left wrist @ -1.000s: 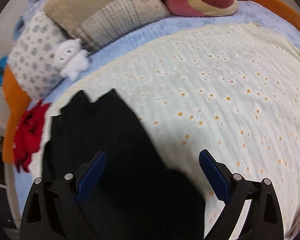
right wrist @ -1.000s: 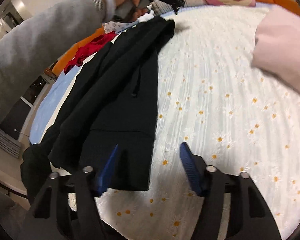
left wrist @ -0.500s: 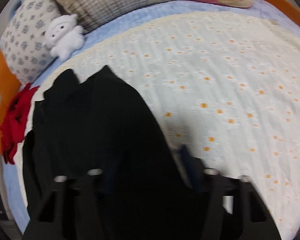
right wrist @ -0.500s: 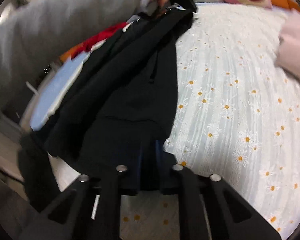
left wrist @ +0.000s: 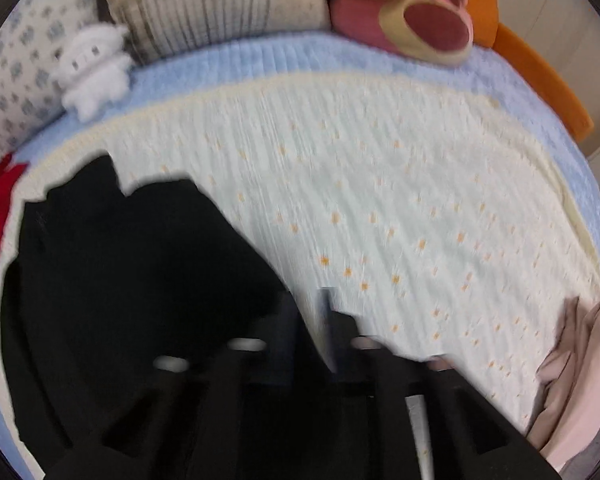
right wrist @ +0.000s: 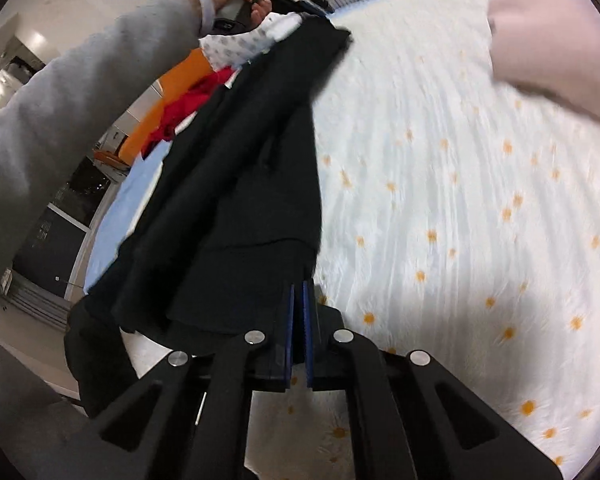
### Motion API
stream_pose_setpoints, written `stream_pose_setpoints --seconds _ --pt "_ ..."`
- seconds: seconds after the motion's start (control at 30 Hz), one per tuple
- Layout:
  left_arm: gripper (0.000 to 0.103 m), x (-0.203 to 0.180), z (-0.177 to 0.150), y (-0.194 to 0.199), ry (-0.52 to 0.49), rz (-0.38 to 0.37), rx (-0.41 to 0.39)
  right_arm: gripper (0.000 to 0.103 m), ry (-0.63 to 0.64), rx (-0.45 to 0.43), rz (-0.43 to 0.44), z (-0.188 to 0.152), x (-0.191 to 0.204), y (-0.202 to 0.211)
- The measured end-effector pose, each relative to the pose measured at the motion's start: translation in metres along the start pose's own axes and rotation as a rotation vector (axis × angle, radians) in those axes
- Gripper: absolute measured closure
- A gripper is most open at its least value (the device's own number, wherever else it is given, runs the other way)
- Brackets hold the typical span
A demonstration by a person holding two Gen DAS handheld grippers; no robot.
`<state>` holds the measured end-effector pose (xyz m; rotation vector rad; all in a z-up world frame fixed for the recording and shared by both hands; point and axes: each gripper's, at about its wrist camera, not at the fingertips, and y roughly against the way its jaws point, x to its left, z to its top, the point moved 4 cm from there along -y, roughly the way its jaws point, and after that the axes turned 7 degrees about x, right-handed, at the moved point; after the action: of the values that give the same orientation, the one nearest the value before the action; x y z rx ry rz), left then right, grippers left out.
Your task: Fold large clothes
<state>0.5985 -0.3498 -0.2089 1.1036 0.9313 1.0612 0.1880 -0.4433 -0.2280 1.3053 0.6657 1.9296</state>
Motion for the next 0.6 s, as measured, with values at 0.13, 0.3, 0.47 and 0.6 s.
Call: stream_pose_setpoints --seconds 0.13,0.3,0.47,0.6 --pt "0.012 -0.010 -0.010 -0.014 -0.049 0.047 -0.015 0.073 0.033 -0.031 -0.060 0.001 0.011 0.016" --pt "0.011 -0.017 -0.010 -0.028 -0.099 0.242 0.022 0.060 0.053 -0.042 -0.064 0.007 0.024 0.019" --pt "0.016 -0.021 -0.017 -0.037 -0.145 0.347 0.037 0.082 0.069 0.006 -0.060 0.006 0.033 0.001" --pt "0.062 -0.012 -0.019 -0.031 -0.122 0.276 0.066 0.095 0.056 0.024 -0.103 0.004 0.027 -0.006"
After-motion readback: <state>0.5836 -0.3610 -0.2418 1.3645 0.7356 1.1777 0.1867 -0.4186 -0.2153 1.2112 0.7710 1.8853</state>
